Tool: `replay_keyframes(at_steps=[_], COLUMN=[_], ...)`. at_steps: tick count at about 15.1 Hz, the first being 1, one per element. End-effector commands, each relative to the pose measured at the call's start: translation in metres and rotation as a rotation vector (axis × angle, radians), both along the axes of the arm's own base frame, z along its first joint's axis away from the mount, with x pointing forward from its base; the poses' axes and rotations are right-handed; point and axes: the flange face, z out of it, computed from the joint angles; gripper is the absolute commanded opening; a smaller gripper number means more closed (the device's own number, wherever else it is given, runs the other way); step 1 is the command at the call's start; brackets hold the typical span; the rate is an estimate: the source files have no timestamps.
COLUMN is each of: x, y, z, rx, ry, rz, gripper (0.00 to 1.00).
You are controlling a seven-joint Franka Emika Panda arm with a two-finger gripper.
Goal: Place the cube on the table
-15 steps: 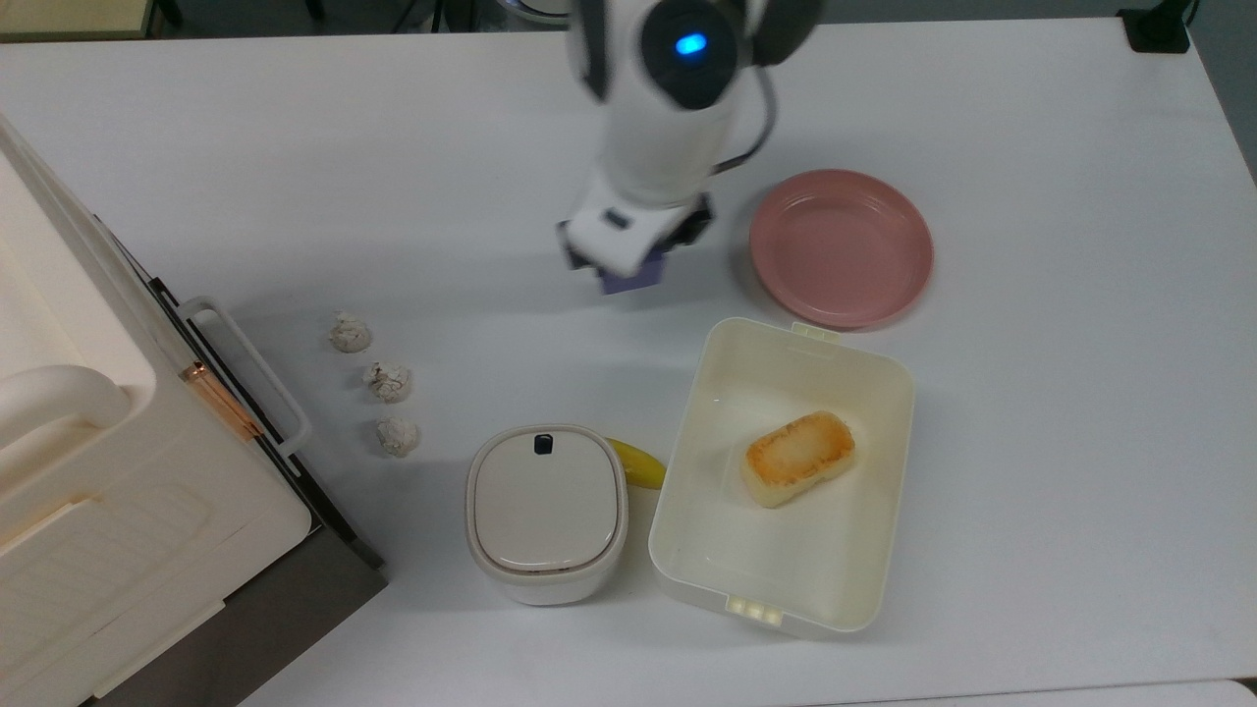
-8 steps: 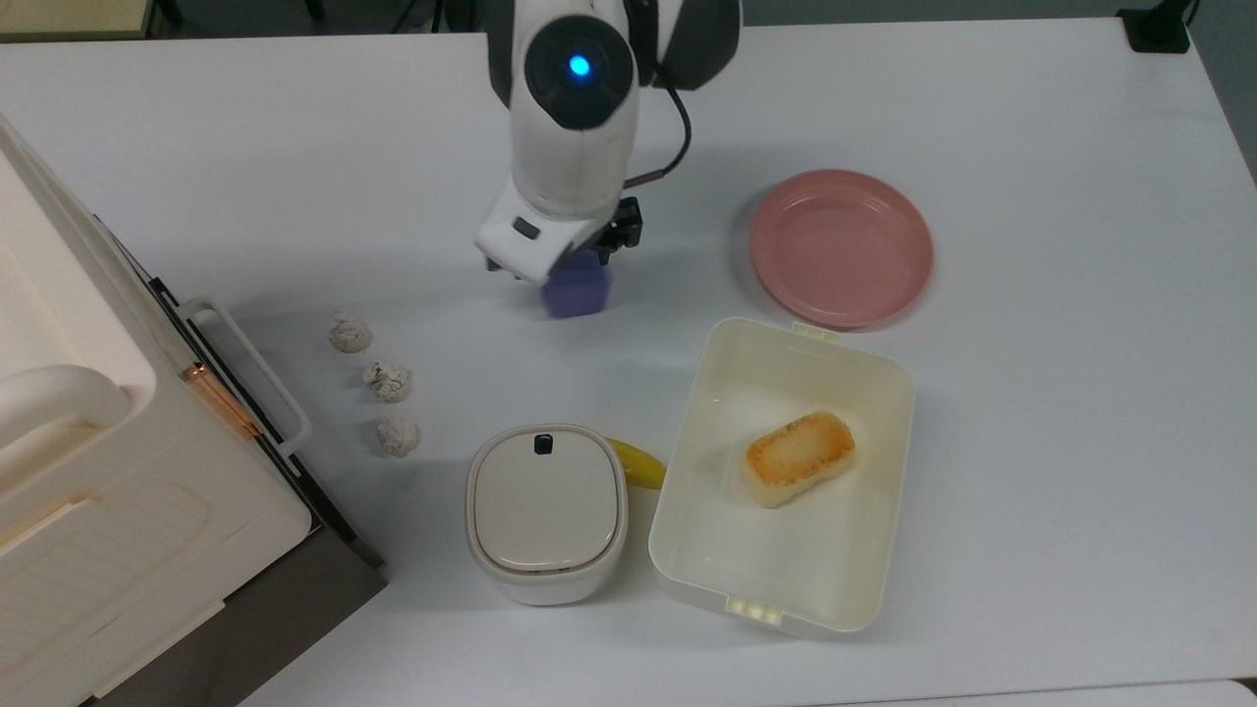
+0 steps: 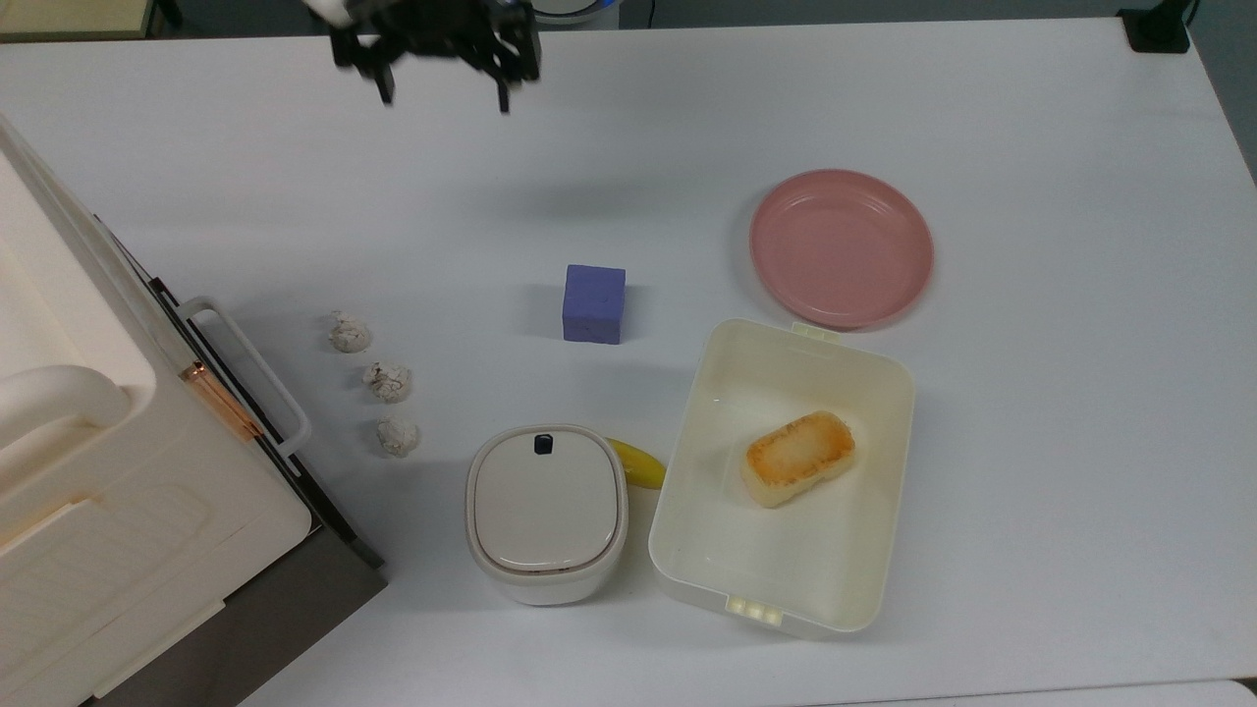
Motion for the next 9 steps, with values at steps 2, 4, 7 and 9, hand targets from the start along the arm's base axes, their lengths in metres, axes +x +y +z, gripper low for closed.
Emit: replay_keyframes(at_steps=[2,4,7,9], x=[-0.0109,-0.0100,-0.0091,-0.0091], y=[-0.0107,-0.0099,-0.0065,-0.0082], z=[0.0049,0.0045,0.0037,0.0039], rx=[0.009,0.009,0.008,0.007], ry=[-0.011,-0.014,-0.014,-0.016], rz=[-0.108,-0.106,-0.100,-0.103], gripper=[1.00,1.00,1.00,1.00])
